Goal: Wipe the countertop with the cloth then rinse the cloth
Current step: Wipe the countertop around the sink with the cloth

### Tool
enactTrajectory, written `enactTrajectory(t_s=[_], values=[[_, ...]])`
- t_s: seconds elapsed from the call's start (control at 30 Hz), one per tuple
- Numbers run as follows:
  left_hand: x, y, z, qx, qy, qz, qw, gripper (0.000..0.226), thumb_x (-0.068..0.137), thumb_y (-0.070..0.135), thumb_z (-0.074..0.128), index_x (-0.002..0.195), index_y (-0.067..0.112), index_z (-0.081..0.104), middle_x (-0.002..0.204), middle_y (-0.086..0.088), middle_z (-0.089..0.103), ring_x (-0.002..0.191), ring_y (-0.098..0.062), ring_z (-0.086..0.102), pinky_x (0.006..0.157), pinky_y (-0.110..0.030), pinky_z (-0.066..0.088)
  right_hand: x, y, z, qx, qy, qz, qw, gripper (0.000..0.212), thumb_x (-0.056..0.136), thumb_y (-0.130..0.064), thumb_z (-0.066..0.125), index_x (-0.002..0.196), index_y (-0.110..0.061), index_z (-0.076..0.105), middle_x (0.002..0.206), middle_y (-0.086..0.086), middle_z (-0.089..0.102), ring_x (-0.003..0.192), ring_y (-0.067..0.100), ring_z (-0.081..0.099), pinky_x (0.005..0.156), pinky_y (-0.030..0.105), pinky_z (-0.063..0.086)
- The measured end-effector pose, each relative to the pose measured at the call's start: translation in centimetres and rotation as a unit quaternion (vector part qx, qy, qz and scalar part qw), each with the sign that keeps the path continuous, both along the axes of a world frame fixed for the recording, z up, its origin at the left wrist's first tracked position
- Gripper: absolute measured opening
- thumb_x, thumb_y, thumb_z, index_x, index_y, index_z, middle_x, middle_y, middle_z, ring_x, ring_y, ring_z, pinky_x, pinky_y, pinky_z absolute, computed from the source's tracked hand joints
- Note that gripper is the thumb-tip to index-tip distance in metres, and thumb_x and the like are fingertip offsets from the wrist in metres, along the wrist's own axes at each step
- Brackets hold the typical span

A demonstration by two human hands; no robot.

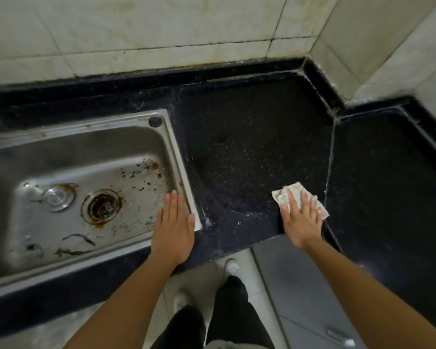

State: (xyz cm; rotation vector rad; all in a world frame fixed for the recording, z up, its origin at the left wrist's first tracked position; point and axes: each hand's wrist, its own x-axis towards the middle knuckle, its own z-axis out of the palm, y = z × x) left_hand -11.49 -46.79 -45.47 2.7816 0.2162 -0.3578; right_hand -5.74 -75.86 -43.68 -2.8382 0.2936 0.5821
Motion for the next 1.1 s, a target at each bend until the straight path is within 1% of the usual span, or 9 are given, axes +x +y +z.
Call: enactTrajectory(t_s=[0.1,0.3,0.37,0.5,0.6,0.7,0.8,0.93,1.1], values=[[0.2,-0.1,0.1,-0.011,0.008,-0.013,1.0,0.061,0.1,0.038,0.005,0.148,0.007,-0.015,0.155,-0.009,-0.023,0.144,-0.02,-0.019,0.119,-0.037,-0.007,-1.4,3.1,-0.2,0.012,0.003,0.02,1.0,0.054,0.101,-0.05,0.013,0.15,-0.044,-0.009,0.161,0.002,-0.017,0.145,0.024,-0.025,0.116,0.044,-0.014],[0.5,0.4,0.3,-0.057,0.032,-0.024,0.998,0.061,0.101,0.038,0.009,0.148,0.007,-0.014,0.156,-0.008,-0.021,0.143,-0.02,-0.021,0.119,-0.037,-0.007,-5.6,9.4,0.0,0.015,0.021,0.193,0.981,0.052,0.102,-0.048,0.009,0.141,-0.045,-0.025,0.158,0.001,-0.027,0.138,0.022,-0.036,0.111,0.041,-0.022],[0.5,0.4,0.3,-0.066,0.036,-0.025,0.997,0.06,0.101,0.037,0.01,0.148,0.007,-0.014,0.157,-0.008,-0.021,0.143,-0.02,-0.022,0.118,-0.036,-0.008,-6.3,10.3,-0.1,0.017,0.023,0.238,0.971,0.052,0.101,-0.049,0.008,0.142,-0.047,-0.024,0.158,0.0,-0.027,0.136,0.019,-0.037,0.111,0.039,-0.023],[0.5,0.5,0.4,-0.078,0.035,-0.021,0.996,0.06,0.101,0.038,0.009,0.148,0.009,-0.016,0.156,-0.006,-0.022,0.143,-0.019,-0.023,0.118,-0.035,-0.008,-5.9,10.4,0.1,-0.002,0.036,0.31,0.95,0.056,0.086,-0.059,-0.011,0.138,-0.05,-0.027,0.158,-0.001,-0.027,0.139,0.02,-0.035,0.113,0.04,-0.022],[0.5,0.4,0.2,-0.074,0.033,-0.015,0.997,0.06,0.1,0.039,0.006,0.147,0.01,-0.019,0.156,-0.006,-0.024,0.143,-0.018,-0.023,0.118,-0.035,-0.008,-4.1,10.2,0.1,-0.018,0.046,0.352,0.935,0.053,0.088,-0.058,-0.008,0.136,-0.052,-0.031,0.158,-0.001,-0.028,0.139,0.02,-0.036,0.11,0.039,-0.024],[0.5,0.3,-0.1,-0.071,0.03,-0.006,0.997,0.063,0.094,0.047,-0.007,0.145,0.013,-0.023,0.155,-0.004,-0.027,0.142,-0.016,-0.025,0.118,-0.034,-0.009,-0.8,11.5,0.1,0.002,0.043,0.353,0.935,0.051,0.1,-0.052,0.007,0.14,-0.053,-0.023,0.159,-0.002,-0.025,0.14,0.018,-0.033,0.11,0.037,-0.023],[0.3,0.3,-0.4,-0.07,0.014,-0.008,0.997,0.07,0.083,0.049,-0.02,0.143,0.013,-0.024,0.153,-0.004,-0.028,0.142,-0.017,-0.025,0.116,-0.033,-0.011,3.5,13.9,0.3,0.029,0.04,0.34,0.939,0.051,0.103,-0.047,0.012,0.147,-0.051,-0.012,0.159,-0.004,-0.024,0.141,0.016,-0.033,0.11,0.035,-0.024],[0.4,0.3,-0.6,-0.051,-0.008,-0.016,0.999,0.073,0.084,0.048,-0.026,0.145,0.009,-0.017,0.152,-0.006,-0.023,0.143,-0.023,-0.02,0.12,-0.039,-0.001,9.3,17.4,-0.2,0.036,0.04,0.322,0.945,0.051,0.103,-0.047,0.012,0.15,-0.046,-0.008,0.159,-0.005,-0.025,0.142,0.018,-0.032,0.113,0.039,-0.021],[0.5,0.3,-0.2,-0.042,0.011,-0.021,0.999,0.069,0.085,0.044,-0.022,0.145,0.009,-0.023,0.152,-0.006,-0.03,0.14,-0.022,-0.029,0.119,-0.038,-0.005,15.0,21.8,-0.5,0.047,0.026,0.293,0.955,0.051,0.103,-0.047,0.012,0.151,-0.045,-0.006,0.159,-0.003,-0.023,0.143,0.023,-0.03,0.114,0.043,-0.019]])
